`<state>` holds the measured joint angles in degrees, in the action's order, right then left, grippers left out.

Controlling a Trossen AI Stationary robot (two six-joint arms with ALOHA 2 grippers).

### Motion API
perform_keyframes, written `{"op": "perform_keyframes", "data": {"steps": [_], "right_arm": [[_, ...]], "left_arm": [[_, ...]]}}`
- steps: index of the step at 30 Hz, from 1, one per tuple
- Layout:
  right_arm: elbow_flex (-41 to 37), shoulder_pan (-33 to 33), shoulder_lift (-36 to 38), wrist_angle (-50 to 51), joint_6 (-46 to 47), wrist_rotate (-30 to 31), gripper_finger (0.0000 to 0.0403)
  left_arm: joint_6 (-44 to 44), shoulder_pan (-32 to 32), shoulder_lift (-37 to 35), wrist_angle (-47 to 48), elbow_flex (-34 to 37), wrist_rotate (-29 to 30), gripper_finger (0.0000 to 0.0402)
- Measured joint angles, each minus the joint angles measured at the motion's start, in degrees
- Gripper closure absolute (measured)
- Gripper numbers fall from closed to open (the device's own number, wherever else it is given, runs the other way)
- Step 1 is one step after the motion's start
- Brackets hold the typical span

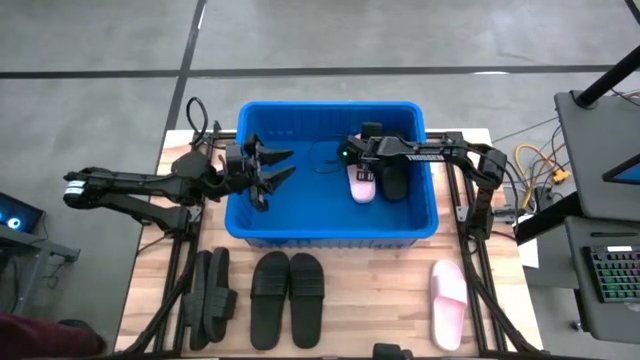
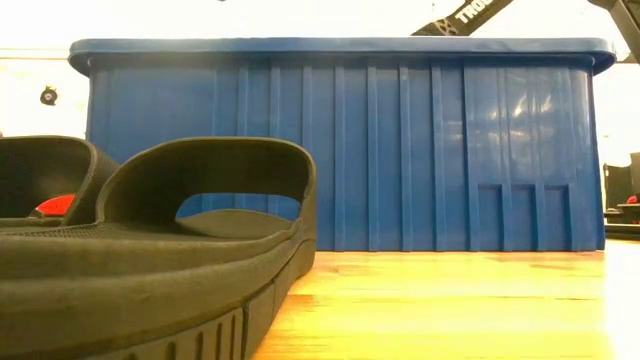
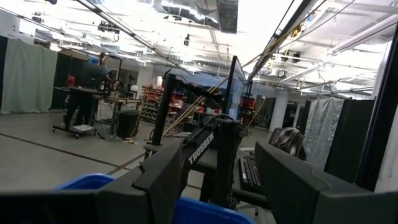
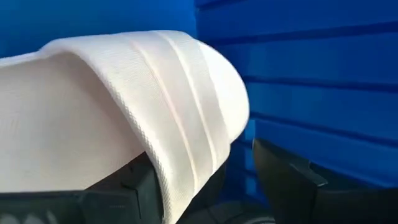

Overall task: Pick and place slides into bin
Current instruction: Put the pink slide into the blue container

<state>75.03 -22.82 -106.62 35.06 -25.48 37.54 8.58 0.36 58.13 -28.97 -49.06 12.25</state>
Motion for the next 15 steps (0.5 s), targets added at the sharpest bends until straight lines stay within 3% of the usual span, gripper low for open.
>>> {"op": "perform_keyframes", "data": {"steps": [15], "right_arm": [[1.7,-0.2,0.0,2.7,-0.4,-5.1,0.0186]], "left_arm": [[0.0,0.0,0.0,0.0,0.0,-0.2,0.0212]]}}
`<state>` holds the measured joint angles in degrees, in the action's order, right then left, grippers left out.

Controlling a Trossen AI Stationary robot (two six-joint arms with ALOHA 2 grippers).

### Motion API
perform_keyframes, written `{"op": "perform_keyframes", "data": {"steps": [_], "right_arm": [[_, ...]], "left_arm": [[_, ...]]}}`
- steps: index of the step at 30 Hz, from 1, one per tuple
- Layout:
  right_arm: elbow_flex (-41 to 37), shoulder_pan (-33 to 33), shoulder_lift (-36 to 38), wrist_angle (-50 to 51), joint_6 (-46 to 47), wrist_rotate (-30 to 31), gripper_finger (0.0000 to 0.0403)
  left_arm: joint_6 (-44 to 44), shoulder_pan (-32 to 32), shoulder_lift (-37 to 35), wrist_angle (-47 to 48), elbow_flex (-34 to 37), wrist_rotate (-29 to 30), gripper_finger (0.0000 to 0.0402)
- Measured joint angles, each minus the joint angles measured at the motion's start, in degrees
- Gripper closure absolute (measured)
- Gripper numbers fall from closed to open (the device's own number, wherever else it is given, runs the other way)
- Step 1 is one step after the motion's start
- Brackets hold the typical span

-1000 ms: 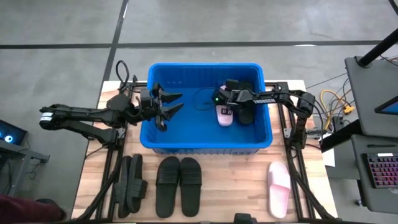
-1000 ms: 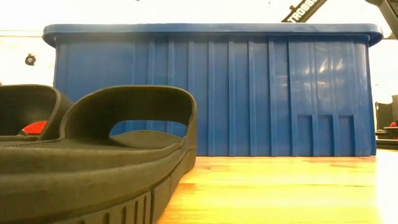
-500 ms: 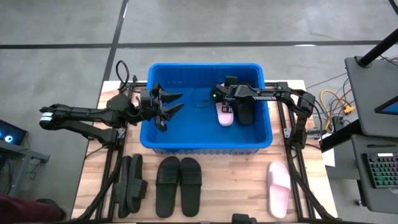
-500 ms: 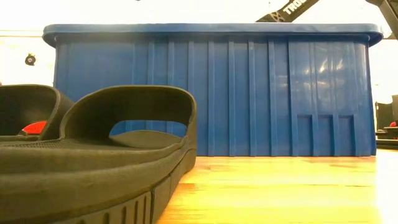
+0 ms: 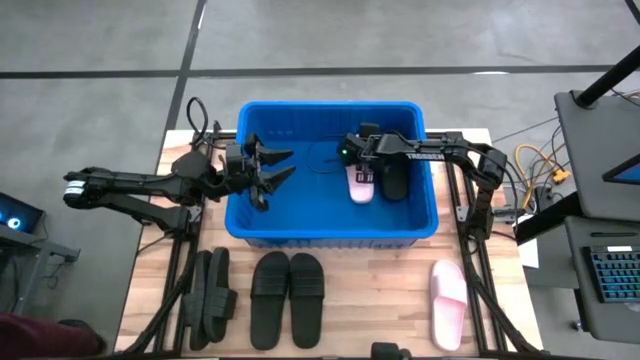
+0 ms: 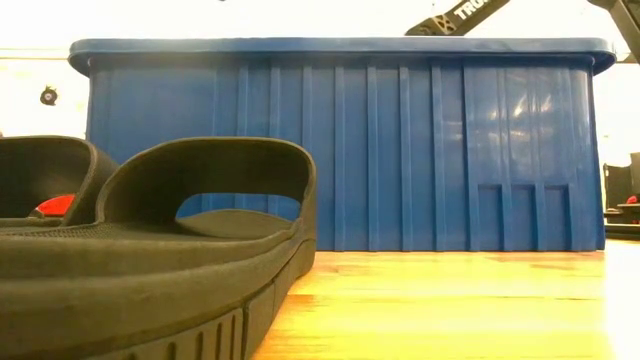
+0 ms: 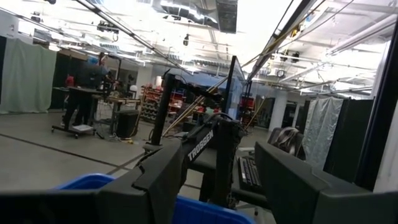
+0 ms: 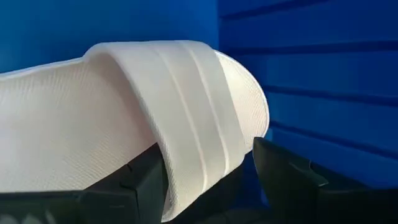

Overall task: Pick and place slides into bin
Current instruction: Put the pink slide into the blue container

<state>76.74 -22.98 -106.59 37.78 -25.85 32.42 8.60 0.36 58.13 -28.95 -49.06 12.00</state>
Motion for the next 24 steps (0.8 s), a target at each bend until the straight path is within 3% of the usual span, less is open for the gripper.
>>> {"op": "perform_keyframes", "data": {"steps": [7,15,24], "right_arm": [[-0.1,-0.9,0.0,3.7,-0.9,-11.6,0.0186],[-0.1,-1.0,0.0,6.9,1.3,-11.9,0.0186],[2.5,0.7,3.1,6.5,11.7,-14.4,0.0199]], "left_arm": [[0.0,0.0,0.0,0.0,0.0,-0.6,0.0212],[0.0,0.0,0.0,0.0,0.0,-1.1,0.0212],[0.0,0.0,0.0,0.0,0.0,-1.2,0.0212]]}}
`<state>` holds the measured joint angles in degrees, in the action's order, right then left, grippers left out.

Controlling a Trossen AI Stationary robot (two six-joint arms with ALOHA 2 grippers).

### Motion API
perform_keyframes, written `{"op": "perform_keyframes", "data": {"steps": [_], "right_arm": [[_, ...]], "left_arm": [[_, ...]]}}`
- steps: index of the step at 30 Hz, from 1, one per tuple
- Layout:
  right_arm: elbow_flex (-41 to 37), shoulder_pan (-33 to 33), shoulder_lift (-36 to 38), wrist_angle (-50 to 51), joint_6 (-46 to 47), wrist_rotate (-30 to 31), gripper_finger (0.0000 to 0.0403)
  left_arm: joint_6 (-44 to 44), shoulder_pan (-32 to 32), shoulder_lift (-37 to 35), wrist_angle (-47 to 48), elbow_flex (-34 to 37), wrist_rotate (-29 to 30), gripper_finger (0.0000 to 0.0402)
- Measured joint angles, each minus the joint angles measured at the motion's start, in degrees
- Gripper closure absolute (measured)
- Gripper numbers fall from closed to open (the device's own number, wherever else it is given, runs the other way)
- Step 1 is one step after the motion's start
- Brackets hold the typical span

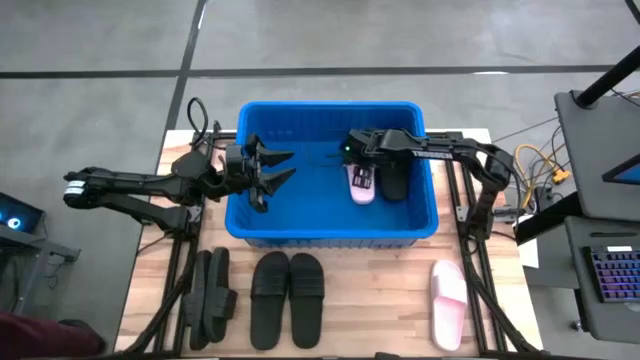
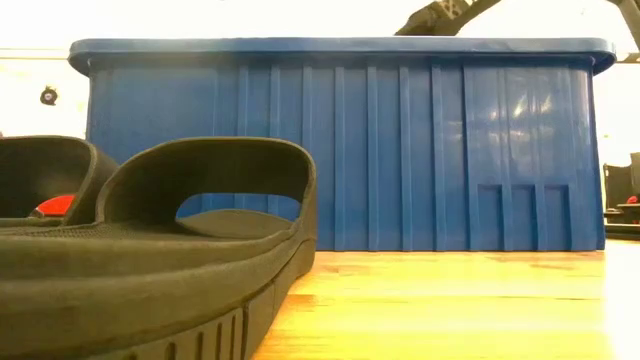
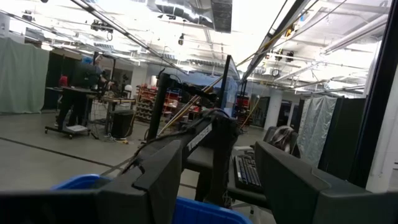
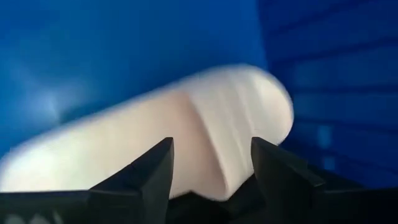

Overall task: Pick and place slides into bin
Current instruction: Put the pink slide into the blue container

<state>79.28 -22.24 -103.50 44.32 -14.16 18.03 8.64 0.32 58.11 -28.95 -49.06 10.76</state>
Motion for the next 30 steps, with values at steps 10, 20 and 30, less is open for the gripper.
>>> {"op": "perform_keyframes", "data": {"steps": [10,20,30], "right_arm": [[7.5,9.3,11.7,-0.4,8.8,-4.5,0.0225],[12.0,34.1,23.1,1.2,8.4,10.9,0.0232],[12.1,56.4,26.3,18.9,32.3,8.6,0.0223]], "left_arm": [[3.0,0.0,0.0,0.0,0.0,-0.3,0.0212],[3.0,0.0,0.2,0.3,0.0,-0.3,0.0212],[3.2,0.0,0.2,1.6,0.0,-0.3,0.0212]]}}
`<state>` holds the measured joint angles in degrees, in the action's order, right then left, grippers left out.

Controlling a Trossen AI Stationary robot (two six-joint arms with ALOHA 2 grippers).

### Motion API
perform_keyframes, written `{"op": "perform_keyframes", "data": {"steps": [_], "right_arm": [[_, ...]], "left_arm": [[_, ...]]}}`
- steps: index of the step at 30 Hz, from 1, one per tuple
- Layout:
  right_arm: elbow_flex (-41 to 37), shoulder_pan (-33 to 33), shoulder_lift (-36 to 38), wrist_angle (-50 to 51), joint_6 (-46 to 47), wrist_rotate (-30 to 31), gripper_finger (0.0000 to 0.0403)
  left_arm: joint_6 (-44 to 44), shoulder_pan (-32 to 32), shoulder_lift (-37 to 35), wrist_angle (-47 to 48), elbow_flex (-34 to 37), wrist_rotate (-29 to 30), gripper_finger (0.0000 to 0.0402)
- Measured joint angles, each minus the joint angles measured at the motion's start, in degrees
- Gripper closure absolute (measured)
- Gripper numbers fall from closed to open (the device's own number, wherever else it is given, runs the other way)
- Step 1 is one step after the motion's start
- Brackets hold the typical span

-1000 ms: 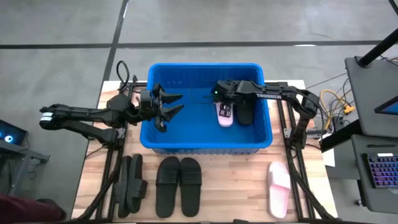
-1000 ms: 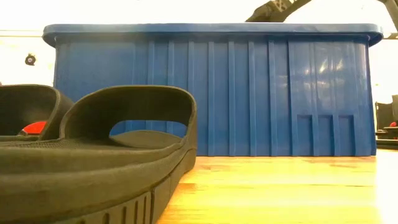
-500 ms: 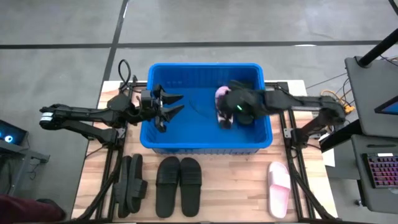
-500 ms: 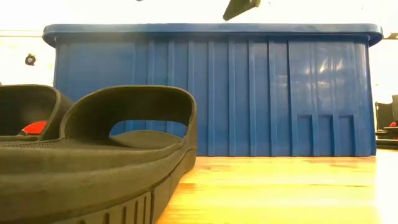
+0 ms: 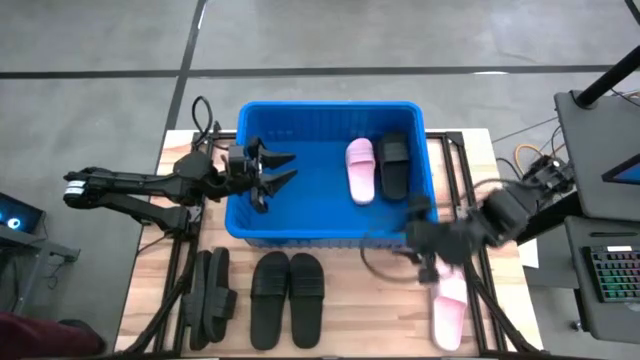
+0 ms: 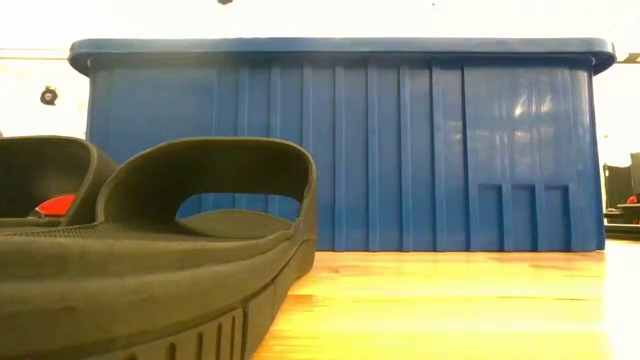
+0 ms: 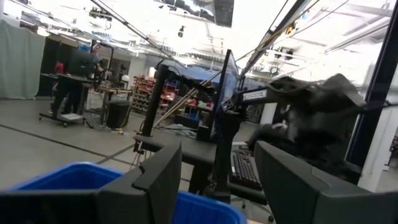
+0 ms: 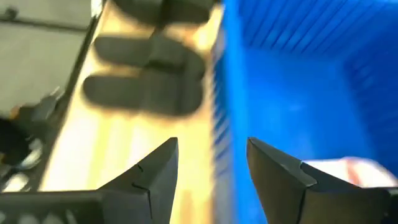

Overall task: Pick and place slides into bin
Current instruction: Put the pink slide into the blue container

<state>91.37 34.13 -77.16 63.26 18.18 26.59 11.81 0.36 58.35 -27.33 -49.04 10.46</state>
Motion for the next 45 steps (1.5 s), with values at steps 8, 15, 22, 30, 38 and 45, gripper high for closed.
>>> {"op": "perform_keyframes", "data": {"steps": [8,15,22,30,38,45], "right_arm": [[-0.1,13.0,-6.0,11.9,21.4,-3.1,0.0196],[-0.1,19.1,-12.5,16.6,32.9,-3.5,0.0191],[-0.3,22.9,-20.9,21.9,40.9,-15.3,0.0191],[-1.2,27.4,-27.6,23.5,46.7,-20.4,0.0191],[-6.2,31.2,-31.4,24.0,58.9,-20.4,0.0195],[-11.8,32.6,-33.3,23.1,60.3,-20.6,0.0202]], "left_arm": [[-0.2,0.0,0.0,2.3,0.0,0.1,0.0212],[-0.2,0.0,0.0,5.3,0.0,0.1,0.0212],[-0.2,0.0,0.0,6.9,0.0,0.1,0.0212],[-0.2,0.0,0.0,7.0,0.0,0.1,0.0212],[-0.2,0.0,0.0,7.4,0.0,0.1,0.0212],[-0.2,0.0,0.0,7.4,0.0,0.0,0.0212]]}}
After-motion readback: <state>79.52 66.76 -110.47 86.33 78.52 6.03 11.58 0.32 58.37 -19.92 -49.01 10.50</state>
